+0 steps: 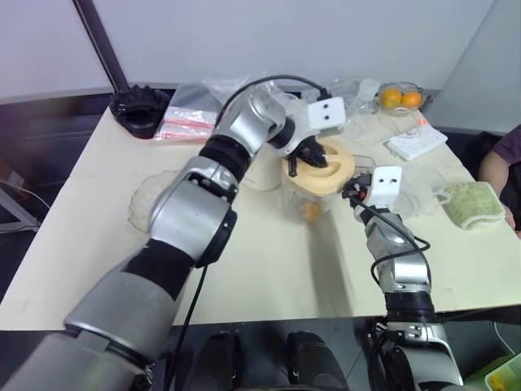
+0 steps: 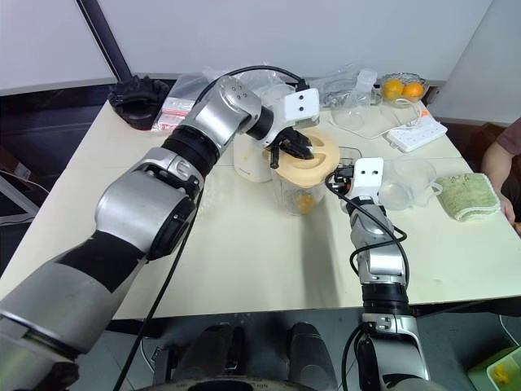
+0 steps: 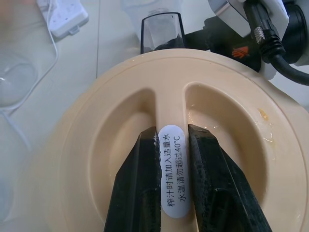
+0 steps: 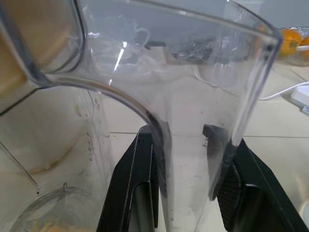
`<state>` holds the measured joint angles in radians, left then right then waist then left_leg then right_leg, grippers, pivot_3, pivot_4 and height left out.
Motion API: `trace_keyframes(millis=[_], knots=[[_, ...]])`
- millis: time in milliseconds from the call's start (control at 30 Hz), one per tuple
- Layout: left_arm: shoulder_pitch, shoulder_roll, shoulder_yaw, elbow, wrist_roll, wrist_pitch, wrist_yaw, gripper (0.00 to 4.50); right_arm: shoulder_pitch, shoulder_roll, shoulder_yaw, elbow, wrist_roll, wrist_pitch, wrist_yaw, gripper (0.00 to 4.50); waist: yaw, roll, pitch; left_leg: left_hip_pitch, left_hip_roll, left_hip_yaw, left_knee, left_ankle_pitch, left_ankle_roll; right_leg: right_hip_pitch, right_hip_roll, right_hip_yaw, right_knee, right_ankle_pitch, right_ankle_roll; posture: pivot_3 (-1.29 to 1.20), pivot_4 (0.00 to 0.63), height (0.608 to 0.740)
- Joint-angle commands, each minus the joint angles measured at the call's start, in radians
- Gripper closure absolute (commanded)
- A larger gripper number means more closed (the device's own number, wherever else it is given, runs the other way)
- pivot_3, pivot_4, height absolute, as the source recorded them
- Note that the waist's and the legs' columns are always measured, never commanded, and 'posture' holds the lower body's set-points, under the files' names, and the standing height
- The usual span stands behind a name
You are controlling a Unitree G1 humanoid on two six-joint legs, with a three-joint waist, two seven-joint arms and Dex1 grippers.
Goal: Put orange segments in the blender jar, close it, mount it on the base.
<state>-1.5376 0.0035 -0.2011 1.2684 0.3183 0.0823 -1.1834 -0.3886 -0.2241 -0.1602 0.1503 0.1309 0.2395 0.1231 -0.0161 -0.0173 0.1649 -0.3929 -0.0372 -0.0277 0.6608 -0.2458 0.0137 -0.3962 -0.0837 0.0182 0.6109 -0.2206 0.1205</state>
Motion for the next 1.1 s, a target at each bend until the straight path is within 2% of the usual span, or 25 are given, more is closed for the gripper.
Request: trace_keyframes(millis=[33,133,367,567,667,800,933,1100], knots=[[0.116,-0.025,-0.088,0.103,0.084,0.035,0.008,4.25,-0.024,-0.007,0.010,-0.061,-0.002,-0.017,0.011,3.57,0.000,0.000,0.000,0.001,0.000,0.000,0.000,0.000,0.000,0.002,0.000,0.000,-0.001,-0.002,0.003,0.00,0.150,0.740],[0.116,-0.027,-0.081,0.103,0.079,0.038,0.023,4.25,-0.027,-0.007,0.010,-0.060,-0.003,-0.017,0.013,3.57,0.000,0.000,0.000,0.002,0.000,-0.001,-0.001,0.000,0.000,0.002,-0.001,-0.001,-0.001,-0.003,0.004,0.00,0.150,0.740],[0.089,-0.028,-0.042,0.098,0.043,0.049,0.070,0.88,-0.028,-0.008,0.010,-0.059,-0.005,-0.019,0.014,3.57,0.000,0.000,0.000,0.001,-0.001,0.000,-0.003,0.000,0.000,0.001,-0.003,-0.001,-0.001,-0.003,0.005,0.00,0.150,0.740],[-0.063,-0.008,0.107,0.078,-0.102,0.112,0.003,0.88,-0.023,-0.012,0.009,-0.062,-0.005,-0.021,0.020,3.57,0.000,-0.001,0.002,-0.002,-0.002,0.000,-0.004,0.000,0.000,-0.003,-0.003,-0.001,-0.001,-0.003,0.007,0.00,0.150,0.740],[-0.131,0.022,0.130,0.065,-0.133,0.105,-0.074,0.88,-0.026,-0.015,0.006,-0.051,-0.005,-0.027,0.025,3.57,-0.003,0.001,0.005,-0.015,-0.003,0.001,-0.003,0.000,0.000,-0.017,-0.003,-0.001,0.001,0.001,0.005,0.00,0.150,0.740],[-0.186,0.060,0.149,0.057,-0.160,0.100,-0.129,0.88,-0.034,-0.017,0.004,-0.036,-0.006,-0.032,0.033,3.57,-0.004,0.002,0.008,-0.023,-0.003,0.004,-0.005,0.000,0.000,-0.029,-0.002,0.003,0.005,0.001,0.005,0.00,0.150,0.740],[-0.267,0.130,0.207,0.047,-0.219,0.130,-0.161,0.88,-0.047,-0.028,0.003,-0.014,-0.004,-0.034,0.050,3.57,-0.007,0.003,0.014,-0.023,-0.003,0.004,-0.008,0.000,0.000,-0.031,-0.002,0.003,0.004,0.001,0.005,0.00,0.150,0.740],[-0.278,0.194,0.223,0.027,-0.237,0.090,-0.158,0.88,-0.058,-0.033,0.001,0.001,0.000,-0.034,0.063,3.57,-0.005,0.003,0.015,-0.023,-0.003,0.004,-0.009,0.000,0.001,-0.031,-0.002,0.003,0.004,0.001,0.005,0.00,0.150,0.740]])
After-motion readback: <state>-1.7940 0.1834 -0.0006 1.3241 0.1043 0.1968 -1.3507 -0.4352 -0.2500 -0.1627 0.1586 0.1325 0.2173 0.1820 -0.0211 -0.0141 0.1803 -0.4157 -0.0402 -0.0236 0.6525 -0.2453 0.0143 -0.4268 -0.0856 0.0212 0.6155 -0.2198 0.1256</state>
